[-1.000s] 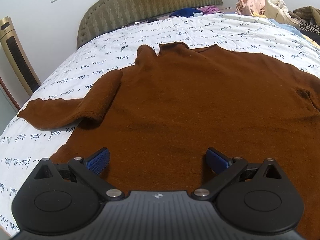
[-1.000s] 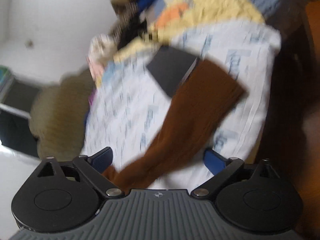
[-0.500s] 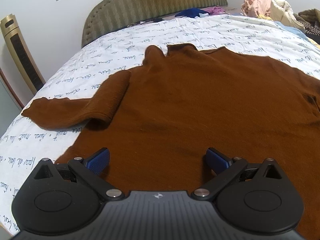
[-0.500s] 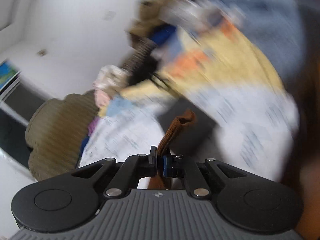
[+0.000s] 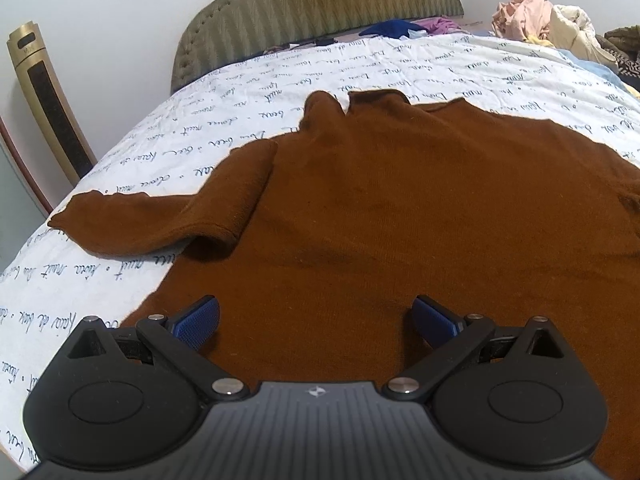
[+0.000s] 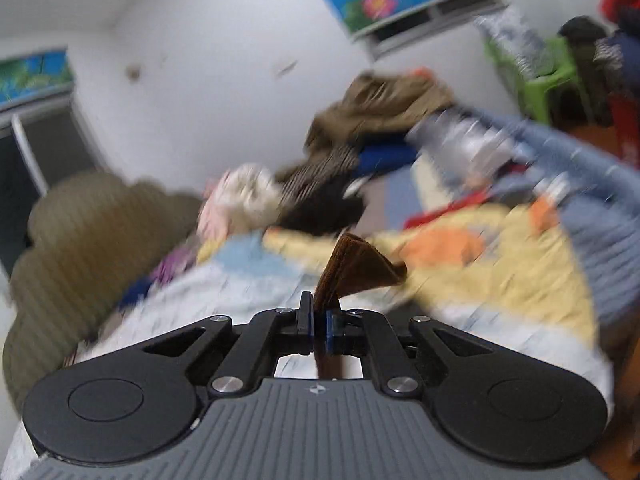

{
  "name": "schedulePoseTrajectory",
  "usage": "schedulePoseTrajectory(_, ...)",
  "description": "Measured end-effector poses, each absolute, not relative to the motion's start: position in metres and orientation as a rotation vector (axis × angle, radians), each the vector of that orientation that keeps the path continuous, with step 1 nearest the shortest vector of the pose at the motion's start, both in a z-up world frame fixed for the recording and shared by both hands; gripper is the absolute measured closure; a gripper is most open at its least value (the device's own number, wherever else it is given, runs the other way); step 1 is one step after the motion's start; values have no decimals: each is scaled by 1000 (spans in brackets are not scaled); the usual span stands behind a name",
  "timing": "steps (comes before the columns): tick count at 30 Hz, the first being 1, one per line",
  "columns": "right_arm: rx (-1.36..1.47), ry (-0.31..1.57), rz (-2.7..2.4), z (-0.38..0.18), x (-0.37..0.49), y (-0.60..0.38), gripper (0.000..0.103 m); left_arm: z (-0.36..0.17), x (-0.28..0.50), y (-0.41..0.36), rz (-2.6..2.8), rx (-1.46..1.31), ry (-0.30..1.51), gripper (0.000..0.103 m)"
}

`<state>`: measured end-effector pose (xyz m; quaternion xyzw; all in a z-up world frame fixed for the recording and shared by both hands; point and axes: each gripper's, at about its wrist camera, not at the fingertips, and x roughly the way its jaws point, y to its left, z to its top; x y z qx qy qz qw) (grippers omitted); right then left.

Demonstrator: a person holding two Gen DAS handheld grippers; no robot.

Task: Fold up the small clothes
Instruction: 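Carry the held sleeve across the sweater body with the right tool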

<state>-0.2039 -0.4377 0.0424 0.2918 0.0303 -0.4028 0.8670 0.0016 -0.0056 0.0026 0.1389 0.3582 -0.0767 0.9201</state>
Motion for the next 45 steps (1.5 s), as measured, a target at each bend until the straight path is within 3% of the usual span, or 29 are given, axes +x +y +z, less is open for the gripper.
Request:
schedulePoseTrajectory(8,222,239,-515,60,-79,-326,92,-2,16,9,-179,188,773,0)
schedulePoseTrajectory(14,80,331,-339,64,-11,-236,92,-8,21,15,-200,160,805,0)
schedulePoseTrajectory(25,1,467,-238,37,71,-178,92,-7,20,23,-198,156,807,0)
schedulePoseTrajectory(45,-127,523,141,26,153,-40,92,12,17,63,-121,104,761,0)
